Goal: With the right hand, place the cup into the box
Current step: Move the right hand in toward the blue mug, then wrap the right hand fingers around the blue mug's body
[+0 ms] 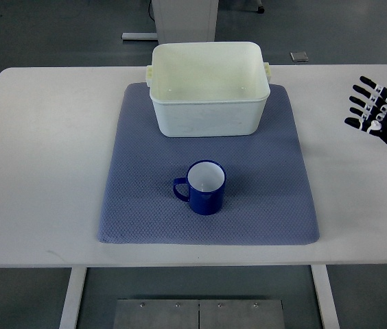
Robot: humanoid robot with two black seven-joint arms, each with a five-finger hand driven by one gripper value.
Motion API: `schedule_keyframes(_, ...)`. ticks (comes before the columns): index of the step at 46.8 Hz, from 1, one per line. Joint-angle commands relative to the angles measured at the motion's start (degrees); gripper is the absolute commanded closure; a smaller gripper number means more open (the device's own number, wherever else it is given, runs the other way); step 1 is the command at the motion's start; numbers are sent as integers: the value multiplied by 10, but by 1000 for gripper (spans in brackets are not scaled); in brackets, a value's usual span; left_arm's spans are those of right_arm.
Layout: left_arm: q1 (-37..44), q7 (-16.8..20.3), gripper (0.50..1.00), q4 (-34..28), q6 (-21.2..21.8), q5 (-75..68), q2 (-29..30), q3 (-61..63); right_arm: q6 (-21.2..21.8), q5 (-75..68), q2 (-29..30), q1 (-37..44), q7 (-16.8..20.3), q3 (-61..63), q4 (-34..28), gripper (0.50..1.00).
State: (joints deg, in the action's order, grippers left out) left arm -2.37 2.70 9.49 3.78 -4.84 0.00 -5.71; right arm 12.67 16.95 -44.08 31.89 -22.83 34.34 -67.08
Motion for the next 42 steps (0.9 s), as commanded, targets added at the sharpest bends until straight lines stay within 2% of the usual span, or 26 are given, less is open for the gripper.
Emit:
schedule_keyframes(1, 0, 0, 500, 0, 0, 0, 0, 0, -4, 59, 1, -40, 1, 36, -35, 500)
schedule_keyframes(5, 0, 0, 500, 0, 0, 0, 0, 0, -16, 110, 0, -70, 1, 51, -71, 502)
schedule_keyframes(11, 0, 0, 500, 0, 0, 0, 0, 0, -56, 159, -5, -109, -5, 67, -132, 507)
schedule_keyframes(17, 0, 0, 500, 0, 0, 0, 0, 0, -90, 203, -4, -129, -12, 67, -172, 540)
schedule_keyframes(24, 0, 0, 500, 0, 0, 0, 0, 0, -104, 237, 7, -142, -23, 63, -192, 590)
schedule_keyframes(42, 0, 1, 500, 0, 0, 0, 0, 0, -131, 297, 99, -148, -19, 12, -194, 588)
